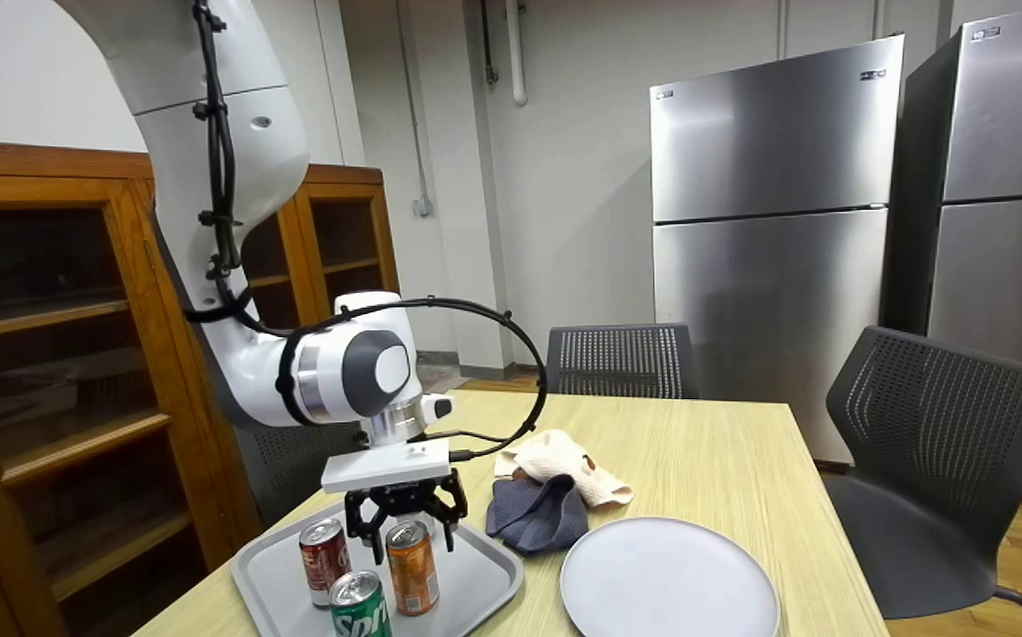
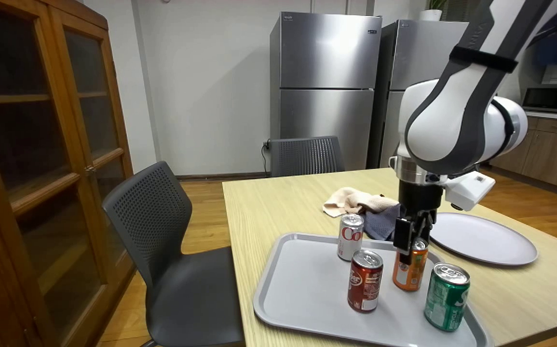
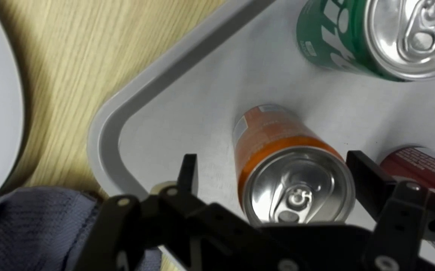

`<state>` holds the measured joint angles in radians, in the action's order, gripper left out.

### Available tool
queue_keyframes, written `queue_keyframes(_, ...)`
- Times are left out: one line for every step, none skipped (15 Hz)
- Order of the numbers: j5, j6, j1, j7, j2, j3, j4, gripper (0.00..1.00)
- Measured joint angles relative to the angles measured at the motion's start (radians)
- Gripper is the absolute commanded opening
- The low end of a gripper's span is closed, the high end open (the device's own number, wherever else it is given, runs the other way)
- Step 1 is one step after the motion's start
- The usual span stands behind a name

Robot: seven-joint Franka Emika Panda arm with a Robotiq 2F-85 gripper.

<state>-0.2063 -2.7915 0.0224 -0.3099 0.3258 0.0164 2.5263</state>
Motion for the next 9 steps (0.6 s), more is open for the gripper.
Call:
queue_keyframes(-0.002,-0.001,-0.001,0.002,0.0,0.0,0.002,0.75)
queue_keyframes(-0.005,-0.002,-0.002,0.003,0.0,0.001,0.003,0.72)
queue_keyframes(-0.006,-0.003,-0.002,0.003,0.0,0.001,0.003,0.66)
queue_keyframes(-0.007,-0.006,-0.002,0.003,0.0,0.001,0.003,0.56)
queue_keyframes(-0.007,-0.008,-0.003,0.003,0.0,0.001,0.003,0.49)
queue_keyframes(-0.007,-0.01,-0.003,0.003,0.0,0.001,0.003,0.42)
queue_keyframes(-0.007,-0.011,-0.003,0.003,0.0,0.001,0.003,0.38)
queue_keyframes(-0.007,-0.012,-0.003,0.003,0.0,0.001,0.003,0.38)
queue_keyframes(-0.007,-0.012,-0.003,0.003,0.0,0.001,0.003,0.38)
